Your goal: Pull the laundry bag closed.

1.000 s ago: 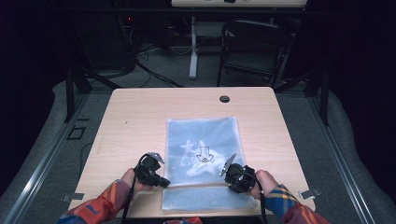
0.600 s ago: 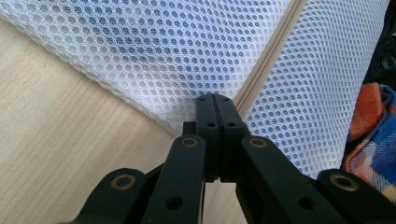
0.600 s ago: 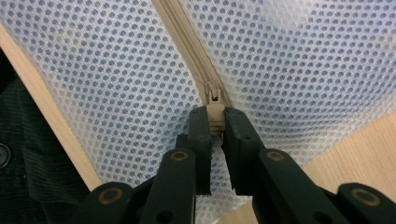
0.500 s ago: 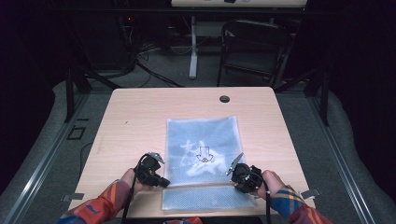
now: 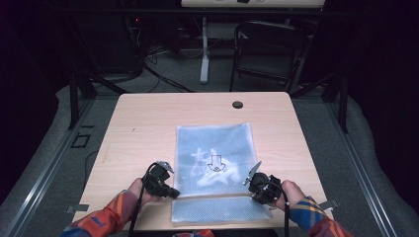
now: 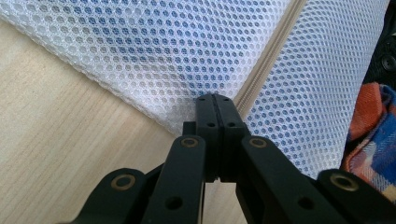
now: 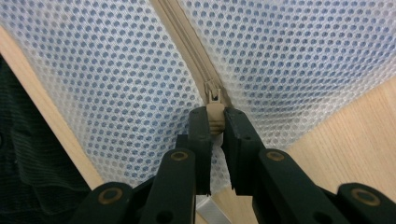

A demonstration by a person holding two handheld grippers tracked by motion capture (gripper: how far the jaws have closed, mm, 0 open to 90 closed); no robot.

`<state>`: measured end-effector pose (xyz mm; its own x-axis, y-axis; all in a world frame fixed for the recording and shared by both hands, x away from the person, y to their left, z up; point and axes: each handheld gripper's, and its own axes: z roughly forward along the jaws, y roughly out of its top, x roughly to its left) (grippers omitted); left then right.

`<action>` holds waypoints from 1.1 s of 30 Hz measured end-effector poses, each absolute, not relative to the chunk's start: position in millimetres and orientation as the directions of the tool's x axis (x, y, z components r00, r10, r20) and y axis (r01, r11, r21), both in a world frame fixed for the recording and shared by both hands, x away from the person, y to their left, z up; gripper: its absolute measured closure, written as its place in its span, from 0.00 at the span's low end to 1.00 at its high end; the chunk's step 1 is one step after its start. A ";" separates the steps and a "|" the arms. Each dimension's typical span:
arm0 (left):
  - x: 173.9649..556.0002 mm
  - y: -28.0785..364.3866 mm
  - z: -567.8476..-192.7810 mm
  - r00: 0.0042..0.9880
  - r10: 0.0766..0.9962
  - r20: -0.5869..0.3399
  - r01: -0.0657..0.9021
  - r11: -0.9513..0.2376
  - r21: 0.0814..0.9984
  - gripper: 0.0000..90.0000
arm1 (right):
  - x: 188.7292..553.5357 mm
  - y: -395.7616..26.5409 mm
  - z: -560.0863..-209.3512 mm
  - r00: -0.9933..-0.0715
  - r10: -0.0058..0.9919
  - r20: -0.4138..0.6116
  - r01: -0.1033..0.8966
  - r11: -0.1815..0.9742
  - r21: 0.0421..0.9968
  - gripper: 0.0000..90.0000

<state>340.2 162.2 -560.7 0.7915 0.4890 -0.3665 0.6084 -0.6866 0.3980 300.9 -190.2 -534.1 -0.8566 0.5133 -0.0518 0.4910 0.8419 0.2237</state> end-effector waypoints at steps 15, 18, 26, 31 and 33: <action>340.3 162.3 -560.7 0.792 0.488 -0.367 0.608 -0.687 0.398 1.00 | 301.3 -198.8 -534.4 -0.849 0.527 -0.051 0.507 0.837 0.209 0.91; 340.1 162.2 -560.9 0.791 0.491 -0.365 0.609 -0.684 0.400 1.00 | 301.1 -199.5 -533.9 -0.847 0.530 -0.047 0.511 0.834 0.208 0.91; 340.6 162.7 -560.9 0.791 0.487 -0.370 0.609 -0.686 0.399 1.00 | 302.0 -203.9 -533.8 -0.844 0.534 -0.050 0.516 0.834 0.194 0.91; 340.6 162.6 -560.9 0.791 0.487 -0.370 0.609 -0.686 0.398 1.00 | 301.5 -204.6 -533.8 -0.841 0.540 -0.037 0.522 0.828 0.205 0.91; 340.3 162.3 -561.0 0.791 0.490 -0.367 0.610 -0.684 0.400 1.00 | 302.0 -205.3 -533.9 -0.843 0.537 -0.041 0.519 0.831 0.202 0.91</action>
<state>340.3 162.3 -561.0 0.7906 0.4904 -0.3667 0.6099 -0.6840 0.4002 302.0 -205.3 -533.9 -0.8429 0.5365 -0.0413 0.5188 0.8306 0.2023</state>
